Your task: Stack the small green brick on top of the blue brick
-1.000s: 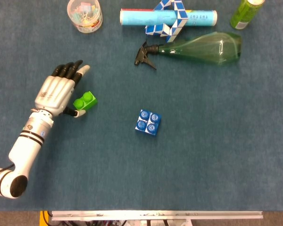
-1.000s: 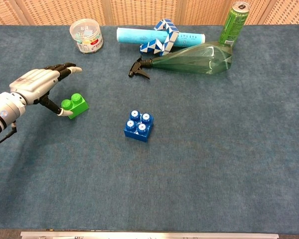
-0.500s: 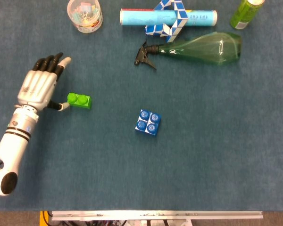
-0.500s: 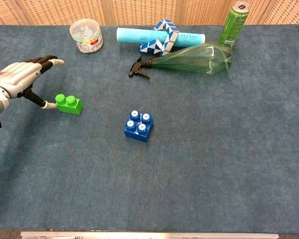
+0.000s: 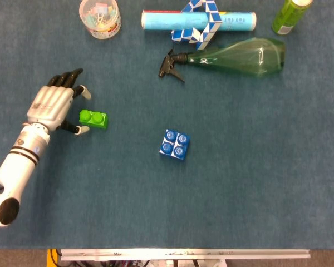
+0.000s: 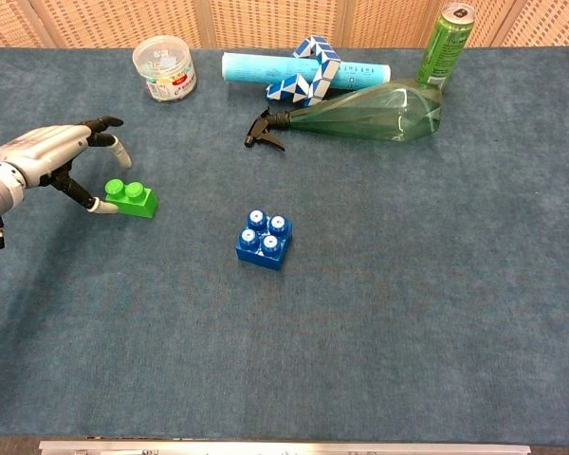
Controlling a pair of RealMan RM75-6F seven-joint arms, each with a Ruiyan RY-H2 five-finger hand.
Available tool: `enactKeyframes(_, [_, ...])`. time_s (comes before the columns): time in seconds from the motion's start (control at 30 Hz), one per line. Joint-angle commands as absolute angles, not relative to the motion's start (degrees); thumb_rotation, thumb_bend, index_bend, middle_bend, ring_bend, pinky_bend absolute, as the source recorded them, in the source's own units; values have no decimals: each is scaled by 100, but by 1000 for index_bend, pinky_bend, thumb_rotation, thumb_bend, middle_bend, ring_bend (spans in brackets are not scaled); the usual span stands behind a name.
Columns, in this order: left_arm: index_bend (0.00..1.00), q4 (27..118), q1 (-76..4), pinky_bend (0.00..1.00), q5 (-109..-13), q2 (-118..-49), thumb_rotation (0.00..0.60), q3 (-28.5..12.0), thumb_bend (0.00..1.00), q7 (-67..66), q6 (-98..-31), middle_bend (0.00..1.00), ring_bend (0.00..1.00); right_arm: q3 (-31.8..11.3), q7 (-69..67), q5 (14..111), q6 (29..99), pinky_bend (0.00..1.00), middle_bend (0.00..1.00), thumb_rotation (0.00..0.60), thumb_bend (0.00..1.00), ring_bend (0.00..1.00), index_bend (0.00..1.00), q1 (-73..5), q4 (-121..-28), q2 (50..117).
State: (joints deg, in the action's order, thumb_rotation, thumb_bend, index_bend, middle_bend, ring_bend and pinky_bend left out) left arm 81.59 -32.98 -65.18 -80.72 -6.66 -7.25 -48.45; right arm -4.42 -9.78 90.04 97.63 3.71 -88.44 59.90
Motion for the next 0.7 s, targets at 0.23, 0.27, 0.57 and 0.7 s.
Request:
enactKeyframes(0.23, [404,8087,-3482,71,-6306,-8107,600,-668,226,-837,-4621,0,0,-441,-987,9020,9773,254,102,600,121,64,56,376,-8847,5987])
enactKeyframes(0.27, [405,8091,-3487,71,-6274,-8099,600,-659,226,-852,-4610,0,0,-441,-989,9021,9774,254,102,600,121,64,56,376,-8846,5986])
enactKeyframes(0.57, [409,8160,-3511,70,-6090,-8029,600,-590,226,-967,-4590,0,0,-437,-970,9036,9768,254,102,600,121,64,56,376,-8851,5989])
enactKeyframes(0.7, [415,8157,-3545,70,-5994,-8026,600,-570,226,-1025,-4549,0,0,-442,-973,9025,9759,254,102,600,121,64,56,372,-8851,5987])
